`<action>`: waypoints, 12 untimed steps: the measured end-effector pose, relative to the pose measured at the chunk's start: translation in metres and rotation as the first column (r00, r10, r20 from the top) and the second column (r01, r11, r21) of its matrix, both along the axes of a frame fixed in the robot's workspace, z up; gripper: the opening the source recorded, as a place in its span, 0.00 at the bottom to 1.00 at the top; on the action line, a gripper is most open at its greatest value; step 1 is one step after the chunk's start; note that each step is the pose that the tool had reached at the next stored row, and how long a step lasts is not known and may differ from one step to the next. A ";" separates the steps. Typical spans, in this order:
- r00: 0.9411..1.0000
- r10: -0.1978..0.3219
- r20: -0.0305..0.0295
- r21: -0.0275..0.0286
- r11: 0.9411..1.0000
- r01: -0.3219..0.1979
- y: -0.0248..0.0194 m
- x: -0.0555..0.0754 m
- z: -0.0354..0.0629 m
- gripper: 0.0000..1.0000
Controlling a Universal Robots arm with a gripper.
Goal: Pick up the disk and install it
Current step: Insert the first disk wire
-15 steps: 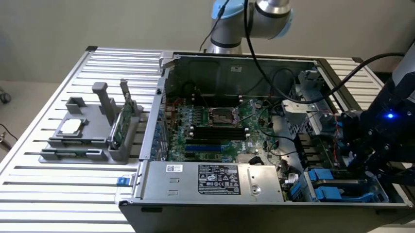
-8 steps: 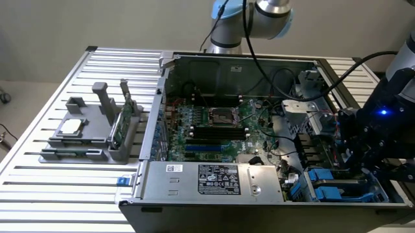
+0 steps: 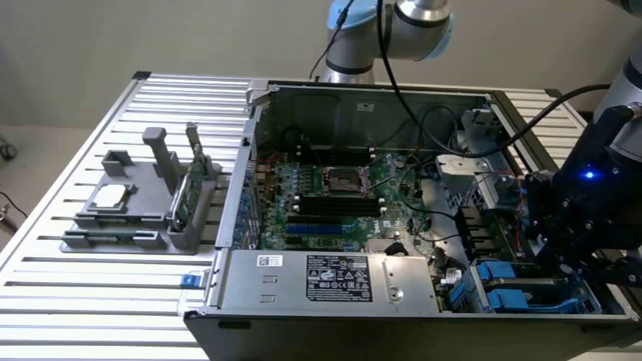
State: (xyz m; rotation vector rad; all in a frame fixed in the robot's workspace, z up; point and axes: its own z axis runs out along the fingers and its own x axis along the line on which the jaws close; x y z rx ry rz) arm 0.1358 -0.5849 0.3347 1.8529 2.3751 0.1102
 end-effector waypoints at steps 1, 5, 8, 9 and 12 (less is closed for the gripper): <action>1.000 -0.004 0.001 -0.002 1.000 0.004 0.0001 0.000 -0.0004 0.19; 1.000 -0.021 0.004 -0.008 1.000 0.021 0.0007 0.000 -0.0013 0.19; 1.000 -0.028 0.007 -0.010 1.000 0.028 0.0019 0.000 -0.0016 0.19; 1.000 -0.030 0.007 -0.011 0.999 0.030 0.0022 0.000 -0.0017 0.19; 0.999 -0.036 0.009 -0.014 0.999 0.036 0.0032 -0.001 -0.0019 0.19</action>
